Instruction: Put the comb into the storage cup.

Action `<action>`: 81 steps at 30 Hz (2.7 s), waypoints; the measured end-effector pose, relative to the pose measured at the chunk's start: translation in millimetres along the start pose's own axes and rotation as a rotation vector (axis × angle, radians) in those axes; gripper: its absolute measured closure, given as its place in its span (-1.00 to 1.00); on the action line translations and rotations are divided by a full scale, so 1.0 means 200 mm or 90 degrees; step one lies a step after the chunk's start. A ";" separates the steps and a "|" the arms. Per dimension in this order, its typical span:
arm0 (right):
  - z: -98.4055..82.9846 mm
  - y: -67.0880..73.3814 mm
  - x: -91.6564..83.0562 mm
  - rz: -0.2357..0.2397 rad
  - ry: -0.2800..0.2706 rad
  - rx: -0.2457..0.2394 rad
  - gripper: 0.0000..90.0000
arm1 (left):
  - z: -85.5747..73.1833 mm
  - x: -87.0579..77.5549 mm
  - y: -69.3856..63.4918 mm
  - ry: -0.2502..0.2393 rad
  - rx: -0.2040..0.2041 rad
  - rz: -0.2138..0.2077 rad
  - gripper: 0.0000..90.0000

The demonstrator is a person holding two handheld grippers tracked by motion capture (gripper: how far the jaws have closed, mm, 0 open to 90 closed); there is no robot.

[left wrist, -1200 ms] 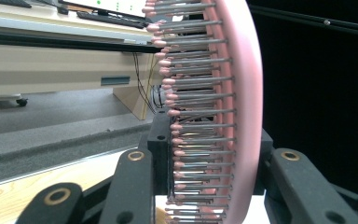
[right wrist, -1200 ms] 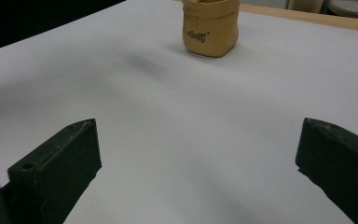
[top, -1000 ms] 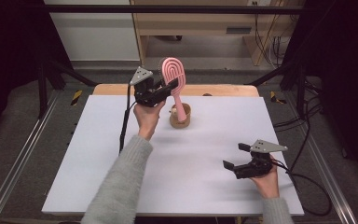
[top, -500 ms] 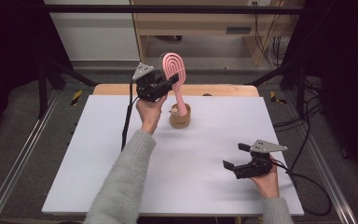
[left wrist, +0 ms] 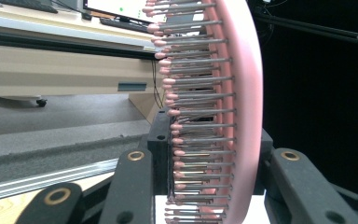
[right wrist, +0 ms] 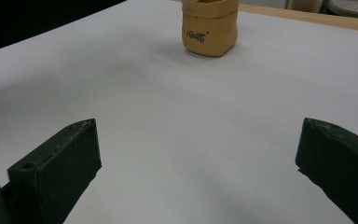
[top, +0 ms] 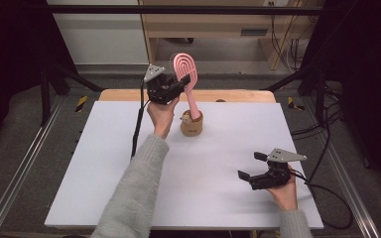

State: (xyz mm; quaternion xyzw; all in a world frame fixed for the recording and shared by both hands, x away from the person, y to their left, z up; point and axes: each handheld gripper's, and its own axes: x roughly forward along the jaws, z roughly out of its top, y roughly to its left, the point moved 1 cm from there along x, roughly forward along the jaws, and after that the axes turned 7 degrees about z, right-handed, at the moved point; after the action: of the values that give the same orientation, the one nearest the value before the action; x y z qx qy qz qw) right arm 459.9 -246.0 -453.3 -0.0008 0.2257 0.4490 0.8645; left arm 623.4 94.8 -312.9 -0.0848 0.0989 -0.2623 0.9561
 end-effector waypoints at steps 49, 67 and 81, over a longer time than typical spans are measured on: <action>0.00 0.00 0.00 0.001 0.002 0.001 -1.00 | -0.16 0.18 0.08 0.028 -0.019 0.039 0.42; 0.00 0.00 0.00 0.003 0.001 0.002 -1.00 | -0.23 0.18 0.10 0.033 -0.030 0.037 0.43; 0.00 0.00 0.01 0.004 0.003 0.003 -1.00 | -0.29 0.18 0.12 0.041 -0.036 0.035 0.42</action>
State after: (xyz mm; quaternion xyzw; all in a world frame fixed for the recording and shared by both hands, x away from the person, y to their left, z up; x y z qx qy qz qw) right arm 460.1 -244.9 -454.5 0.0012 0.2286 0.4513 0.8626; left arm 651.2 90.2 -378.5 -0.1008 0.1392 -0.2357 0.9565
